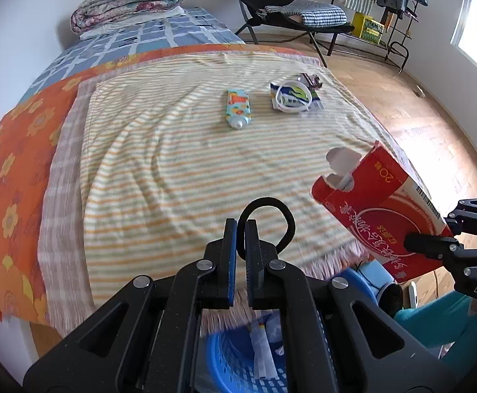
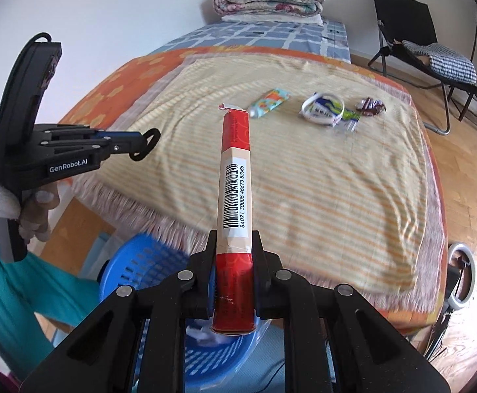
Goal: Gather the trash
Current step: 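Carry the hair tie and red box over the blue basket with both tools, then open both tools to drop the hair tie and red box into the basket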
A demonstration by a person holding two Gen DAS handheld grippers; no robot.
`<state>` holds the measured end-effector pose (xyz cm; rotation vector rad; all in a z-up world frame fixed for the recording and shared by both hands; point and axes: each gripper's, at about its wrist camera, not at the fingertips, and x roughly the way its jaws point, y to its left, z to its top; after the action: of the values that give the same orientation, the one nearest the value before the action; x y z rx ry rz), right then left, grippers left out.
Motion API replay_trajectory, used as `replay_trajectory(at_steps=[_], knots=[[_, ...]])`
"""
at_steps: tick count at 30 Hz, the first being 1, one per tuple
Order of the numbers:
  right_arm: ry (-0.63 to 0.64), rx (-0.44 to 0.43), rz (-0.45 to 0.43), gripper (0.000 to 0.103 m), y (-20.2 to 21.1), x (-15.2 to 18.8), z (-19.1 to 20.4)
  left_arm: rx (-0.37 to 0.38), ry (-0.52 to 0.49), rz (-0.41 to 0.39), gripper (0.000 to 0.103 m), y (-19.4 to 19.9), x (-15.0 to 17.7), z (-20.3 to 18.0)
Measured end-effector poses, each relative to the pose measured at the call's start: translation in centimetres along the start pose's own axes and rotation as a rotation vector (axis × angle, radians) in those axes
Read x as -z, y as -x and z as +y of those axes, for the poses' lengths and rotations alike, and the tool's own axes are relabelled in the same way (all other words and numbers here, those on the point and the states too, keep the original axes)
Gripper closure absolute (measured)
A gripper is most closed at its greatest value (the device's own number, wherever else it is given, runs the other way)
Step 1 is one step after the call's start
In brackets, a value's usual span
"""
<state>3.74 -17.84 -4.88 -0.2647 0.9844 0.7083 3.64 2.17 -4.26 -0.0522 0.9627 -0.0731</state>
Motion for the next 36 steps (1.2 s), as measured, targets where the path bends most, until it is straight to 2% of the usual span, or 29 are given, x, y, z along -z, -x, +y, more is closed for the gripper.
replay_trajectory(at_steps=[9,19,27,36], knots=[[0.013,-0.043,0.054,0.089,0.0,4.1,2.1,-0.011,-0.007,0.031,0.1,0.7,4.6,-0.6],[0.07,-0.076,0.141,0.089,-1.5,7.7,4.7,-0.014,-0.01,0.114,0.1,-0.9,9.2,-0.8],[0.074,-0.083,0.193,0.089,-2.7,9.0,5.4,-0.013,-0.028,0.161,0.1,-1.9,11.4,-1.4],[0.041,-0.078,0.236,0.088,-4.0,9.7,5.1,-0.013,-0.045,0.194,0.1,-2.7,12.4,-1.9]])
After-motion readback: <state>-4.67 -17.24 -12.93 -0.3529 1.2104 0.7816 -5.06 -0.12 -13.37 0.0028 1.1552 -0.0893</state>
